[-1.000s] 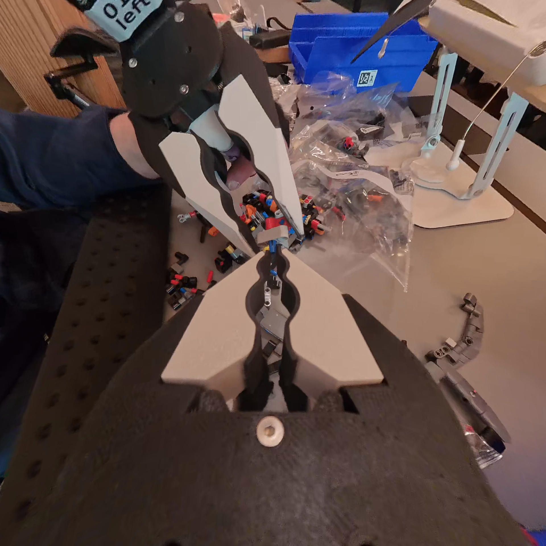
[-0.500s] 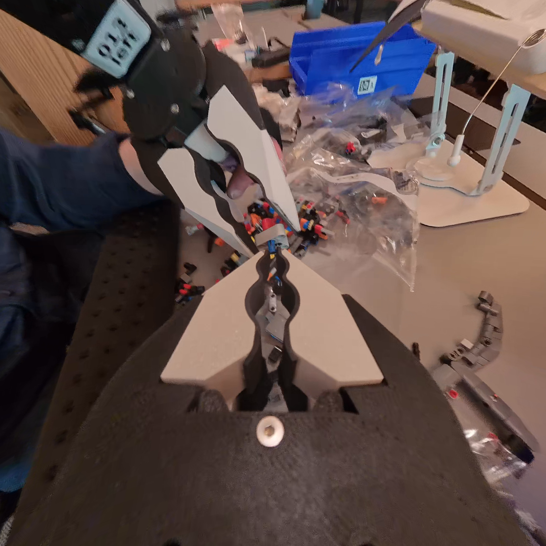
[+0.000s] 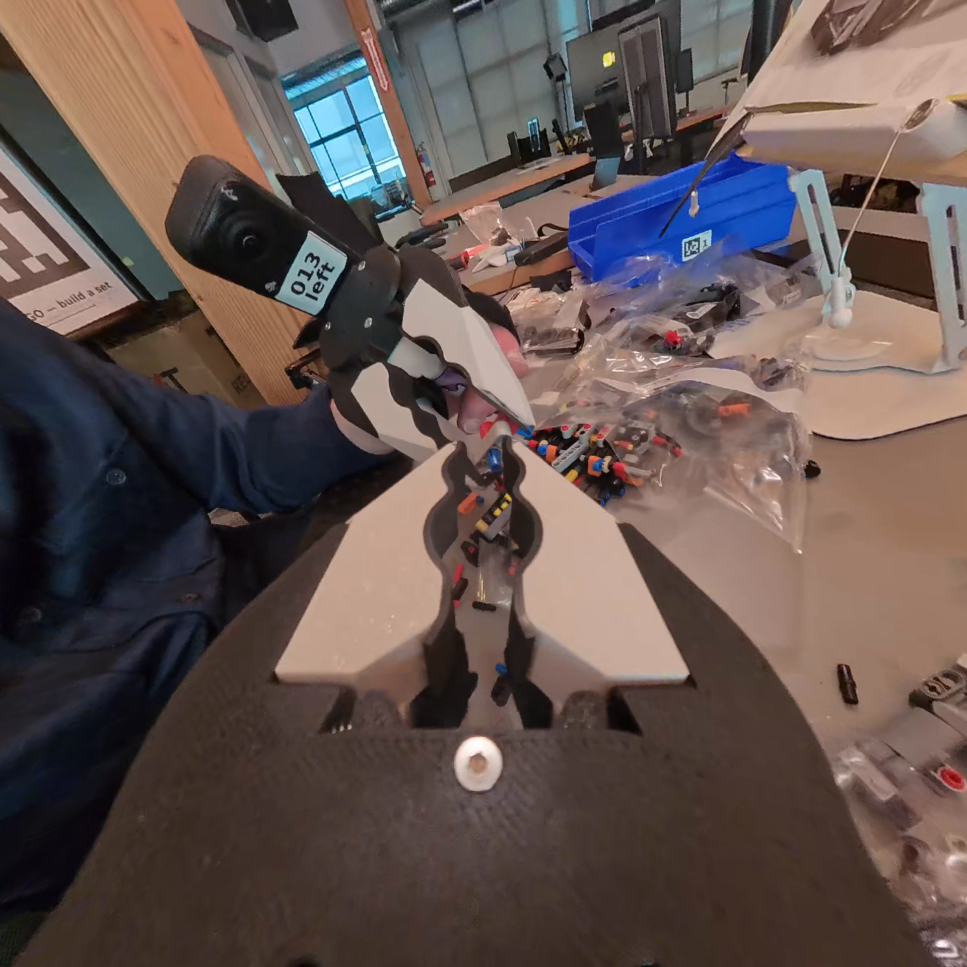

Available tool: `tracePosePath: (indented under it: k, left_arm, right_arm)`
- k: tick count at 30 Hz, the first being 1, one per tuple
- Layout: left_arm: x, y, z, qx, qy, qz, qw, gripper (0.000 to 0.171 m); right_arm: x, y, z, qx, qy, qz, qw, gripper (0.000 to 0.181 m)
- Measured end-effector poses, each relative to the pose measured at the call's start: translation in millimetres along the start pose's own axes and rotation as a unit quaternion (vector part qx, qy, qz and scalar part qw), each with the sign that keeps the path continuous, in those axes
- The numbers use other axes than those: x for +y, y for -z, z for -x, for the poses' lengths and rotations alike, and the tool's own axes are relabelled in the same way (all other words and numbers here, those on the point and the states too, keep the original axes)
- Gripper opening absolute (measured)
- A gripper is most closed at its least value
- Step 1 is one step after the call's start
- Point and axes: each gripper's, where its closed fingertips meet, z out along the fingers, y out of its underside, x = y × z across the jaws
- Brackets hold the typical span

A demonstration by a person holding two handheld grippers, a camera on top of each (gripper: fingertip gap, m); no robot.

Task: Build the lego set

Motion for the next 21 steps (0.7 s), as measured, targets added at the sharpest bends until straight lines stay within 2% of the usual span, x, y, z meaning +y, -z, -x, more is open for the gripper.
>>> tracePosePath:
  k: [4, 6, 14, 21]
  left_arm:
    - [-4.8, -1.1, -1.5, -0.004, -0.005, -0.008, 1.000, 0.024]
    - [-4.9, -1.3, -1.6, -0.004, -0.004, -0.009, 1.000, 0.024]
    - [-7.6, -0.8, -0.1, -0.013, -0.011, -0.013, 1.000, 0.024]
    - [-10.6, -0.3, 0.0, -0.016, -0.010, -0.020, 1.000, 0.024]
  right_arm:
    - [5.9, -4.3, -1.3, 0.001, -0.006, 0.016, 1.000, 0.010]
    - [5.0, -2.3, -1.7, -0.003, -0.012, 0.011, 1.000, 0.000]
    - [5.2, -2.0, -0.9, -0.014, -0.032, 0.007, 0.999, 0.004]
    - [4.2, -0.7, -0.7, -0.023, -0.045, 0.002, 0.999, 0.000]
